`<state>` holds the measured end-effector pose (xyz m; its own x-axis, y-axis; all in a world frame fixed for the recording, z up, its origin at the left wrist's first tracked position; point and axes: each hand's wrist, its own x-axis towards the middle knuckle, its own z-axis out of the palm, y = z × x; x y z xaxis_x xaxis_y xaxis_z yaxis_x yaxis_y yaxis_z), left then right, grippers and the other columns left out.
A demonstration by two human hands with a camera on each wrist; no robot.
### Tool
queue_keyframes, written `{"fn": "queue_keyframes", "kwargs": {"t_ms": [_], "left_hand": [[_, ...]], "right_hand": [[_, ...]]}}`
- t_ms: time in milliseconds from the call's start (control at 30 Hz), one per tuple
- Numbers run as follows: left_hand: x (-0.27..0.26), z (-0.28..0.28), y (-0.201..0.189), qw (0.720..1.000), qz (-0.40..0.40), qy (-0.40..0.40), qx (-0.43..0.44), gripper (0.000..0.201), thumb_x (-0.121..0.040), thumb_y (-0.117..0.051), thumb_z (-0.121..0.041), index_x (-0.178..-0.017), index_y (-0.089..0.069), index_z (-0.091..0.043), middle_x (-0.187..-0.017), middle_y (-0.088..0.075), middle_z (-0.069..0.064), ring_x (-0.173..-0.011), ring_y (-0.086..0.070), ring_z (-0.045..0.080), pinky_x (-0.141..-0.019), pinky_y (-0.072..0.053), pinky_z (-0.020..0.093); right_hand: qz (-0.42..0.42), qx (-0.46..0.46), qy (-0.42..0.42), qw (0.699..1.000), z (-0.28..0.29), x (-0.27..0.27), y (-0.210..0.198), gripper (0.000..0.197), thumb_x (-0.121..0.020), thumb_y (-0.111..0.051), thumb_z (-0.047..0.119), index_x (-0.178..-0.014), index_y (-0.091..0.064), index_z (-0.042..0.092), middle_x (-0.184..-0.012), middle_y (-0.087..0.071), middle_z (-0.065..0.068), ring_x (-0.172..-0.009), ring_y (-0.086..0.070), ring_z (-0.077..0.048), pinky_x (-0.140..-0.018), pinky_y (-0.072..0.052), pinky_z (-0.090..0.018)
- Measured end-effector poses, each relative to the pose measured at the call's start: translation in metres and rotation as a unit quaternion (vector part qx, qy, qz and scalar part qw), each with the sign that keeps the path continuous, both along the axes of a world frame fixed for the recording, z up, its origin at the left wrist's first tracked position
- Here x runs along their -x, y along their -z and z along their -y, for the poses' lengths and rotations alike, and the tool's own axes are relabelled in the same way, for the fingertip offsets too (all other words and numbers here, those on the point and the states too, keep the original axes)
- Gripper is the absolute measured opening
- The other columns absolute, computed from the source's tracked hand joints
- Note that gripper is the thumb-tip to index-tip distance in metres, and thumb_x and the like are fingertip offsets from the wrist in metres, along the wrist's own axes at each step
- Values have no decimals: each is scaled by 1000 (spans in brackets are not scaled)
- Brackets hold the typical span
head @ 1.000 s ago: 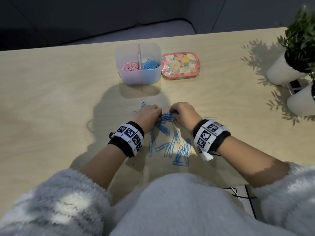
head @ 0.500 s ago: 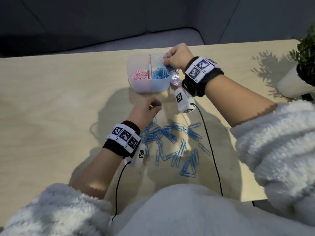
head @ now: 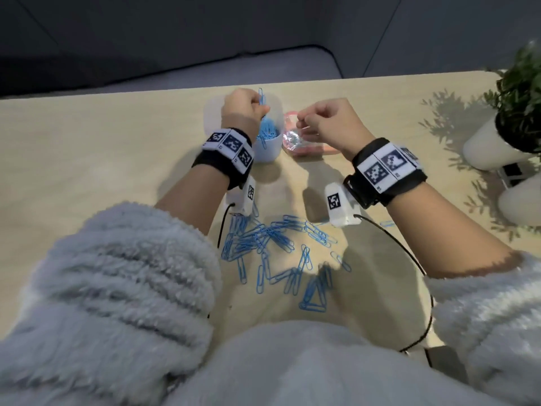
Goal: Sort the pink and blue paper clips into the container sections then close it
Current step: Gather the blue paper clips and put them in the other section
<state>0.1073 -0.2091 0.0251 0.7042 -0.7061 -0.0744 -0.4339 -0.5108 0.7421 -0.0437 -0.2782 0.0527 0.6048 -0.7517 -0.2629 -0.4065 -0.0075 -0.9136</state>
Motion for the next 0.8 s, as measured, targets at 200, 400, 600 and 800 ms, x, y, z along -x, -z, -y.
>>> {"fn": "queue_keyframes", "kwargs": {"t_ms": [200, 400, 600, 800], "left_hand": [[5, 11, 1, 984, 88, 93, -121, 33, -91, -48, -15, -122, -56, -4, -119, -62, 19, -113, -55, 34, -97, -42, 34], [27, -46, 8, 968, 170, 183, 11, 21, -90, -48, -13, -98, -66, -7, -95, -67, 10, -90, -60, 26, -80, -42, 32], [44, -122, 61, 924, 144, 312, -170, 41, -88, -57, -22, -127, -52, -9, -135, -49, 12, -122, -46, 31, -104, -38, 41], [77, -157, 73, 887, 169, 363, -229, 63, -76, -38, -48, -115, -61, -4, -123, -60, 20, -112, -57, 41, -96, -49, 45]], "right_hand": [[-177, 143, -33, 973, 2, 91, 39, 18, -86, -53, 7, -74, -64, 16, -86, -67, -12, -73, -61, -26, -72, -51, -33], [-358, 253, -60, 897, -10, 167, 78, 14, -84, -53, 11, -85, -64, 2, -91, -66, -23, -91, -60, -40, -74, -47, -38], [-365, 273, -28, 889, -32, 177, 91, 20, -80, -50, -3, -97, -60, -8, -99, -54, -29, -93, -54, -44, -72, -43, -41], [-281, 229, -14, 932, -80, 136, 90, 12, -80, -52, 1, -87, -62, -1, -97, -57, -25, -89, -57, -39, -76, -34, -35]]}}
